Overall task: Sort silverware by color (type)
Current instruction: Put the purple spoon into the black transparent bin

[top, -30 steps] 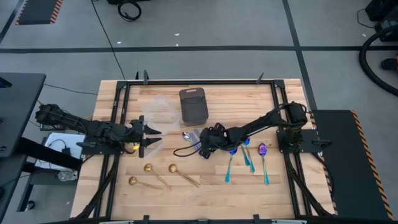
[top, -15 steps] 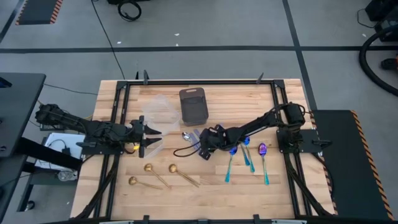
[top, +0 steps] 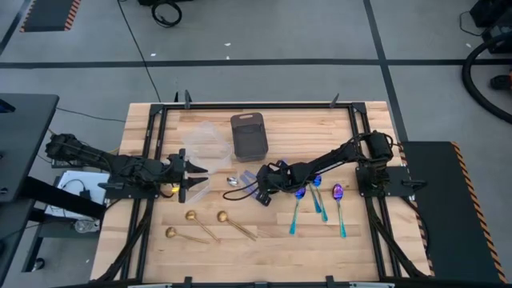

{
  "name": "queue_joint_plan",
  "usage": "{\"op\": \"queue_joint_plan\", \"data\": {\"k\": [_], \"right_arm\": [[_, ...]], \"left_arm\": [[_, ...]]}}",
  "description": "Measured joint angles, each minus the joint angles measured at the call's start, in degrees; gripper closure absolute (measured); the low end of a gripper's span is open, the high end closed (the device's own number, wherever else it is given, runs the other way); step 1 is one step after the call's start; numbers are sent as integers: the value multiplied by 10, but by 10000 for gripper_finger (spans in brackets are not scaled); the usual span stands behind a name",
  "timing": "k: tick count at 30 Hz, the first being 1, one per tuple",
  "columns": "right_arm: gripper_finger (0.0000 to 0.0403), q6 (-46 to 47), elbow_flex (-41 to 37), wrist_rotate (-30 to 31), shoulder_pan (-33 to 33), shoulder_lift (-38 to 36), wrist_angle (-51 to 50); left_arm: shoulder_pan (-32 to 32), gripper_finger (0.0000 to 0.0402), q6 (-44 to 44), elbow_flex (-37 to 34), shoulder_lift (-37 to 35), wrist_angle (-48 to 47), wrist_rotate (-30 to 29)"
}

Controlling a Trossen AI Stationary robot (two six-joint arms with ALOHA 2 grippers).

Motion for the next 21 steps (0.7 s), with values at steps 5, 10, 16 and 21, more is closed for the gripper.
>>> {"op": "queue_joint_plan", "data": {"k": [5,10,16,21], "right_arm": [[364,-14,-3,-2,-2,-29,-15],[364,-19,-2,5,-3,-39,-16],[364,-21,-1,7,-3,-42,-13],[364,-21,-1,8,-3,-51,-5]], "left_arm": [[0,269,0,0,0,0,0],[0,269,0,0,0,0,0],[0,269,0,0,0,0,0],[0,269,0,0,0,0,0]]}}
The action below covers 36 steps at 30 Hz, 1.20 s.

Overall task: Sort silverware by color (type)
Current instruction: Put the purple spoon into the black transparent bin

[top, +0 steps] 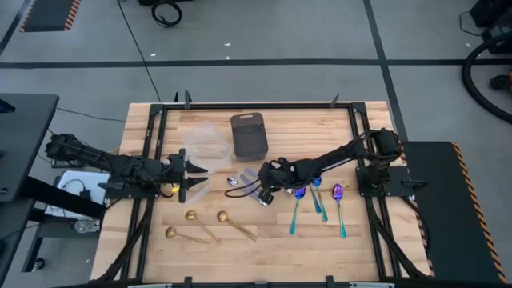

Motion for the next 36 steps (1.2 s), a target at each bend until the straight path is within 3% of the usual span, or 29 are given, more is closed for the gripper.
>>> {"op": "queue_joint_plan", "data": {"k": [20,36], "right_arm": [[364,-50,1,3,-29,-111,69],[364,-146,1,-28,-139,-114,185]], "left_arm": [[0,269,1,0,0,0,0],[0,269,2,0,0,0,0]]}}
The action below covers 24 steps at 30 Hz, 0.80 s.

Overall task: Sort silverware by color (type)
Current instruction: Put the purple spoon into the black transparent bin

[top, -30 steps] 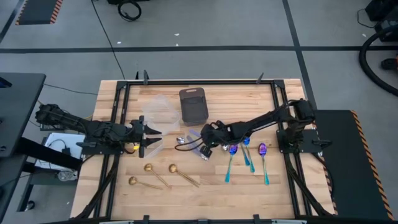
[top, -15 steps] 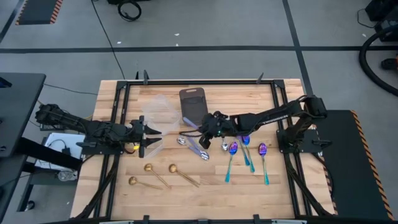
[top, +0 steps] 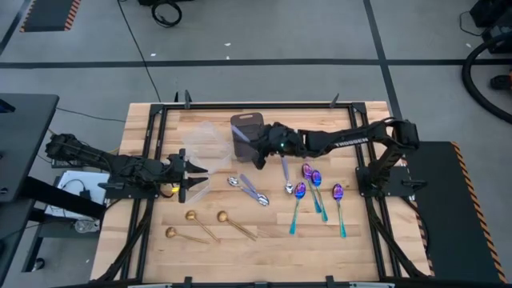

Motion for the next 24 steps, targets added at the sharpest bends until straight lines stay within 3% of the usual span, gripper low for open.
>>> {"op": "queue_joint_plan", "data": {"k": [8,15,19,24], "right_arm": [[364,-8,0,-23,-39,2,42],[364,-8,1,-53,-66,50,93],[364,-6,11,-46,-71,72,60],[364,-4,58,7,-62,97,-24]], "left_arm": [[0,269,0,0,0,0,0],[1,269,0,0,0,2,0],[1,269,1,0,0,1,0],[1,269,6,0,0,1,-3]]}}
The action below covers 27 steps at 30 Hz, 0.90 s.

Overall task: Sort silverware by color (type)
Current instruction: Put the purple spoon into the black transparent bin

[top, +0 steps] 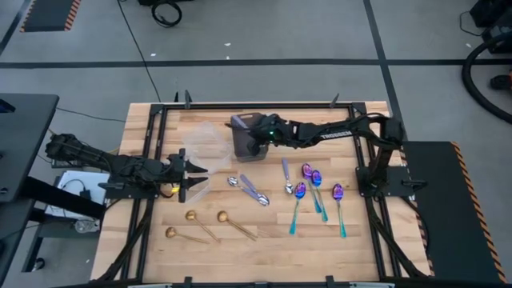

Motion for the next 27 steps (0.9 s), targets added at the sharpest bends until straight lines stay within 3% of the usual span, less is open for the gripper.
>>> {"op": "queue_joint_plan", "data": {"k": [10,27], "right_arm": [[363,15,84,36,6,55,-136],[363,48,104,18,-17,73,-192]], "left_arm": [[0,269,-1,0,0,0,-4],[0,269,-6,0,0,-6,-3]]}}
